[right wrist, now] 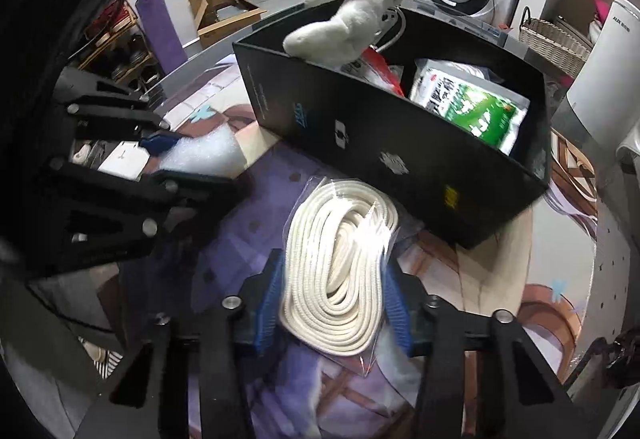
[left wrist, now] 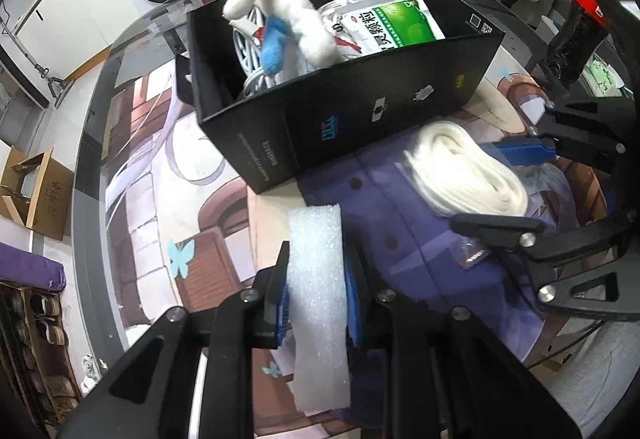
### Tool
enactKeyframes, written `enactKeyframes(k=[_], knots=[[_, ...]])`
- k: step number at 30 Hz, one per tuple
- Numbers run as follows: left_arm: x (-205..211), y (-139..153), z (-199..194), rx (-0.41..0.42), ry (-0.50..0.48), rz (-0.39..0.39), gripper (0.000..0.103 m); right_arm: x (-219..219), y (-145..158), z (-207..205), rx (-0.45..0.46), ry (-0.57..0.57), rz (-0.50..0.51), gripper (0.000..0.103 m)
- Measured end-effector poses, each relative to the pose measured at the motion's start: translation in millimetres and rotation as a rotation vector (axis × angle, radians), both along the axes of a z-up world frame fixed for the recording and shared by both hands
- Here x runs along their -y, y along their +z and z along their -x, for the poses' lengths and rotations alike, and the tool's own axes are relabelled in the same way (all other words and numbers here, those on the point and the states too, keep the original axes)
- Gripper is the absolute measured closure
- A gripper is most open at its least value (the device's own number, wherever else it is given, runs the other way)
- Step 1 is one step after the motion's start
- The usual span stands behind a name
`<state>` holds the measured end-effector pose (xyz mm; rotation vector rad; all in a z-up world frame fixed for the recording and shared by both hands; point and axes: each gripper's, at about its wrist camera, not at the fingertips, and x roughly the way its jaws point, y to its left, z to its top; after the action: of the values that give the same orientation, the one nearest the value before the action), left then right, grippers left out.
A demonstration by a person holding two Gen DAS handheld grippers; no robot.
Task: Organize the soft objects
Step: 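Grasp the white foam strip with the left tool while the right tool grasps the bagged white rope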
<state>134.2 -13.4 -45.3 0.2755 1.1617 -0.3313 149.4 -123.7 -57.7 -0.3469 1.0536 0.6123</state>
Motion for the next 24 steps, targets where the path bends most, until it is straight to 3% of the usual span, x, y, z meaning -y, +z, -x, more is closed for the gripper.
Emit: enactKeyframes(k=[5, 9, 10, 13, 17, 24], knots=[[12, 0, 2, 0.014, -0.024, -0.012, 0.082, 18, 3, 10, -0.026, 0.011, 0.032, 0.058], [17, 1, 4, 0.025, -0.044, -0.043, 0.081, 20, 2, 8, -0.055, -0.023, 0.021, 0.044], [15, 1, 4, 0.025, -0.038, -0.041, 0.077, 19, 2, 7, -0.058, -0.023, 0.023, 0.040], [15, 1, 9, 0.046, -0.026, -0.082, 0.050, 13, 0, 3, -0.048, -0.023, 0.034, 0.032], [14, 1, 13, 0.045, -0.034, -0.072, 0.050, 8, -4, 4, -0.022, -0.021, 0.055, 0.026], [10, 0, 11, 0.034, -0.030, -0.066, 0.050, 7, -7, 3, -0.012, -0.024, 0.054, 0.024]])
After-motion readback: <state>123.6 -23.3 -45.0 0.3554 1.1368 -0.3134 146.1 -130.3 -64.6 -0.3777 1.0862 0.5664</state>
